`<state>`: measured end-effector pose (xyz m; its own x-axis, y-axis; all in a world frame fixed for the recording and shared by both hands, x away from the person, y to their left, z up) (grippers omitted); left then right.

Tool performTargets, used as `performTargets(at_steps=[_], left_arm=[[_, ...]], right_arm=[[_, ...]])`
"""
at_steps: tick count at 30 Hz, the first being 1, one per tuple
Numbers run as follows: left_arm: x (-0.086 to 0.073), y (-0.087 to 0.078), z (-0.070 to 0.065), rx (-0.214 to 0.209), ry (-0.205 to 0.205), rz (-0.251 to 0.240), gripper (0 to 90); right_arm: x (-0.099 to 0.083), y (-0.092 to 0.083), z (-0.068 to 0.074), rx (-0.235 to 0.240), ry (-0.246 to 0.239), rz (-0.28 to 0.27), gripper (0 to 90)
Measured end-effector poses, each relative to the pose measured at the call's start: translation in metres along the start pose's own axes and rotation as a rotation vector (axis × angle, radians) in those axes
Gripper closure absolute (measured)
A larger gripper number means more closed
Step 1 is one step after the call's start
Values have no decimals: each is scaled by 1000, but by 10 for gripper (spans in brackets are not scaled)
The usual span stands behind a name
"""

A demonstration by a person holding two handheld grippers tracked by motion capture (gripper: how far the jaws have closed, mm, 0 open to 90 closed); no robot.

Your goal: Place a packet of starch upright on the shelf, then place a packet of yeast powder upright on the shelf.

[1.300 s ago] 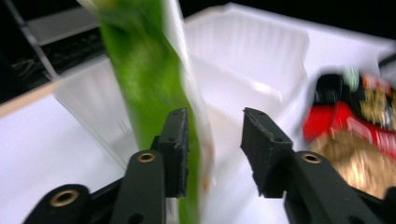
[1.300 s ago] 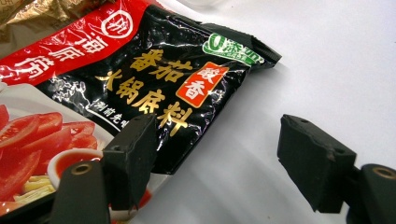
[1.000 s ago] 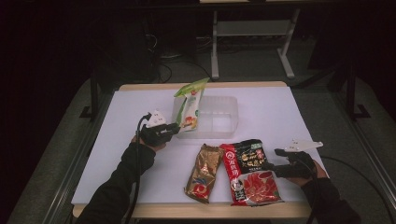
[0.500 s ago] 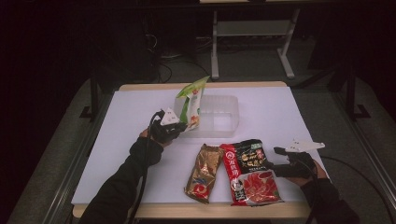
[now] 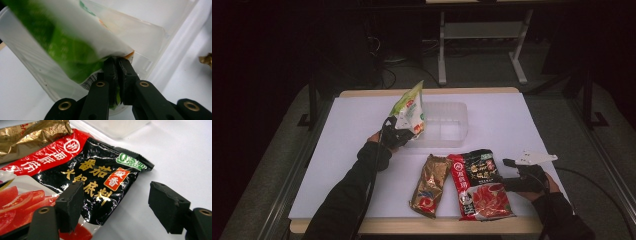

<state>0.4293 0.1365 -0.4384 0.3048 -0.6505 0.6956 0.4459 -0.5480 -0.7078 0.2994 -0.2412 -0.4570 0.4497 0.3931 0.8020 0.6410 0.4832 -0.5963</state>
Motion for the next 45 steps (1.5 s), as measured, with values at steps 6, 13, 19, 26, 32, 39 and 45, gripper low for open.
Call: performTargets(at_steps=[6, 13, 19, 26, 32, 39, 45], left_arm=[[-5, -10, -1, -2, -25, -73, 824], [-8, -40, -17, -56, 18, -160, 626], [-19, -67, -32, -128, 8, -222, 494], [-40, -82, -46, -159, 10, -232, 361], [-57, -72, -56, -254, -34, -210, 302], [-64, -52, -60, -400, -124, -198, 252], [-61, -35, -61, -439, -160, -161, 239]], right_arm=[[-3, -1, -4, -15, 5, -5, 281], [-3, -1, -5, -24, 5, -4, 282], [-2, 0, -6, -33, 7, -3, 302], [-2, -5, -10, -24, 28, -9, 368], [-2, -4, -15, -45, 41, -4, 345], [-2, -2, -15, -54, 24, 2, 342], [-1, -3, -10, -33, 6, -9, 342]])
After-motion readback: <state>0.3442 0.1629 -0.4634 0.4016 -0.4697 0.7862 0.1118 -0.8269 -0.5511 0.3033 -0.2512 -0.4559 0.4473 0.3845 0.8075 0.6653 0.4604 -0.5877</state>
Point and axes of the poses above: each handheld gripper's, and its own axes: y roughly forward along the jaws, x roughly out of its top, z roughly to its left, the point moved 3 cm from there along y, roughly forward along the jaws, and after that the axes turned 7 degrees about -x, right-handed, at the moved point
